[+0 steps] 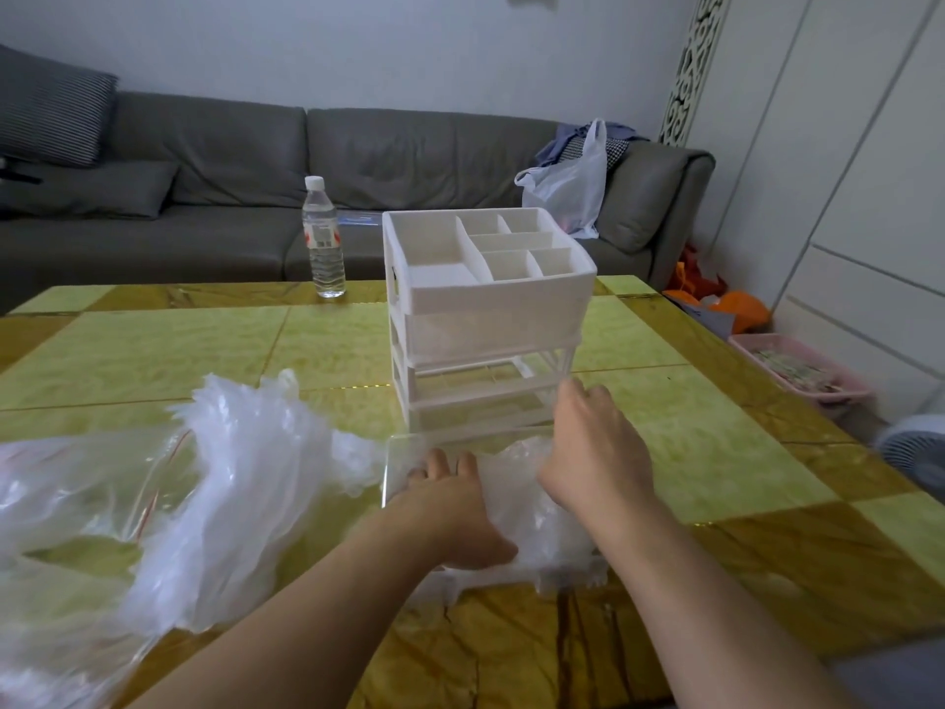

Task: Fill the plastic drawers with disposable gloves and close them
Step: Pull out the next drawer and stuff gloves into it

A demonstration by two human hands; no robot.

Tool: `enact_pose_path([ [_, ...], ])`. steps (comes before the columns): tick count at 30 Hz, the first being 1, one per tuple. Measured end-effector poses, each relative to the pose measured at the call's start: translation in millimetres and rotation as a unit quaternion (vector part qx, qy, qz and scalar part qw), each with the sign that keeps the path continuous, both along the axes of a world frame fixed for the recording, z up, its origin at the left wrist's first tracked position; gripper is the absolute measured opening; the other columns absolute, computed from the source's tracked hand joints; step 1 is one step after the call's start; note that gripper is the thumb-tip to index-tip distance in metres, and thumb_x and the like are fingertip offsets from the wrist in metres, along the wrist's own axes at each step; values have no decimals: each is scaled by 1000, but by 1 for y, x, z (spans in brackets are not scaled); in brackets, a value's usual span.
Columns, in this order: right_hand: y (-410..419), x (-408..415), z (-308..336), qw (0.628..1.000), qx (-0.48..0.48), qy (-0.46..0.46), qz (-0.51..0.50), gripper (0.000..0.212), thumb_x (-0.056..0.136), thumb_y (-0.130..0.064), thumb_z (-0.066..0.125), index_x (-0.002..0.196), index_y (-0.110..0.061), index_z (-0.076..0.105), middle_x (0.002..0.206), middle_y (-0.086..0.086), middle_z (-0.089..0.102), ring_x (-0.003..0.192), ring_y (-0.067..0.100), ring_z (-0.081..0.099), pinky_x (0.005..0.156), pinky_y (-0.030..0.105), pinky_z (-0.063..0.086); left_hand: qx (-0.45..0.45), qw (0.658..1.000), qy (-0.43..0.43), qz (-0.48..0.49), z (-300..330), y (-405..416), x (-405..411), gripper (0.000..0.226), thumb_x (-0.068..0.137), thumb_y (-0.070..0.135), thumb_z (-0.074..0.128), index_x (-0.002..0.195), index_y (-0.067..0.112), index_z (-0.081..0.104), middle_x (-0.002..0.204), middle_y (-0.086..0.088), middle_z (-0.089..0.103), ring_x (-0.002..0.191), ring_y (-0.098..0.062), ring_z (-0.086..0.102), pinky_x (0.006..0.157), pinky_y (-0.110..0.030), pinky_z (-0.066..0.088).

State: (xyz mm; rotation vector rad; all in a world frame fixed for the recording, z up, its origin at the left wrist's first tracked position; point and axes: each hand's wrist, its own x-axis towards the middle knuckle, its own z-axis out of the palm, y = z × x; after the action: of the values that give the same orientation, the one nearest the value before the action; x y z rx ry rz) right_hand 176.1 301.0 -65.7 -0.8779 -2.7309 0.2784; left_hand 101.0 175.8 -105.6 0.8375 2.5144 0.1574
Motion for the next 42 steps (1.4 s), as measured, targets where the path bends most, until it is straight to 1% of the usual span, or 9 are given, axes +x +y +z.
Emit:
enact_pose_path([
  [4, -21, 0, 0, 986, -132, 17, 97, 11, 85, -13, 62, 90, -23, 65, 92, -3, 67, 81, 18, 66, 71, 40, 62, 0, 1000, 17, -12, -7, 2, 0, 112, 75, 67, 59, 162, 20, 6, 163, -18, 15, 147, -46, 20, 118, -53, 30],
  [8, -19, -5, -21, 970, -126, -174, 113, 63, 79, -22, 69, 141, -20, 57, 144, 5, 50, 137, 28, 46, 112, 43, 48, 22, 1000, -7, -5, -1, 0, 5, 106, 88, 62, 66, 161, 15, 4, 157, -16, 15, 148, -40, 21, 120, -46, 27],
  [10, -15, -8, -26, 964, -158, -193, 96, 76, 79, -22, 72, 151, -18, 46, 154, 6, 36, 146, 30, 33, 118, 44, 42, 37, 999, -21, 22, -3, 0, 4, 116, 81, 65, 72, 161, 18, 3, 158, -15, 10, 149, -38, 20, 121, -45, 29],
  [20, -9, -14, -38, 960, -196, -181, 81, 90, 80, -25, 84, 154, -21, 34, 153, 10, 27, 145, 34, 33, 118, 46, 40, 111, 985, -39, 123, -7, -2, 4, 120, 71, 50, 88, 155, 11, 12, 149, -12, 15, 145, -34, 26, 117, -39, 34],
  [22, -10, -14, -38, 960, -193, -185, 81, 91, 82, -23, 84, 156, -21, 31, 156, 9, 25, 147, 34, 31, 119, 46, 39, 131, 986, -22, 106, -3, -8, 6, 102, 77, 44, 84, 152, 11, 23, 146, -11, 22, 141, -35, 34, 114, -38, 39],
  [26, -10, -18, -40, 959, -189, -197, 74, 85, 88, -25, 78, 158, -19, 29, 159, 10, 21, 149, 37, 26, 120, 49, 38, 206, 972, 109, -11, 11, -27, 26, 32, 92, 26, 61, 123, 21, 56, 127, 0, 50, 115, -21, 54, 98, -34, 50],
  [29, -10, -17, -40, 960, -197, -187, 68, 70, 93, -25, 68, 153, -17, 33, 157, 12, 22, 147, 37, 27, 119, 50, 38, 238, 964, 94, -74, 16, -39, 42, 13, 96, 23, 51, 105, 25, 59, 103, 7, 62, 95, -14, 59, 82, -34, 53],
  [37, -7, -14, -38, 956, -206, -196, 72, 79, 87, -5, 63, 158, -19, 31, 157, 9, 21, 147, 34, 27, 122, 50, 35, 134, 991, -17, -23, 26, -37, 23, 29, 95, 19, 53, 107, 28, 78, 109, 10, 73, 94, -8, 68, 85, -25, 58],
  [42, -8, -19, -37, 956, -194, -208, 73, 81, 91, -12, 68, 160, -21, 27, 160, 9, 16, 150, 34, 25, 124, 48, 35, 89, 994, 62, -18, 29, -17, 21, 38, 95, 21, 63, 132, 14, 58, 132, -6, 60, 120, -24, 59, 99, -34, 53],
])
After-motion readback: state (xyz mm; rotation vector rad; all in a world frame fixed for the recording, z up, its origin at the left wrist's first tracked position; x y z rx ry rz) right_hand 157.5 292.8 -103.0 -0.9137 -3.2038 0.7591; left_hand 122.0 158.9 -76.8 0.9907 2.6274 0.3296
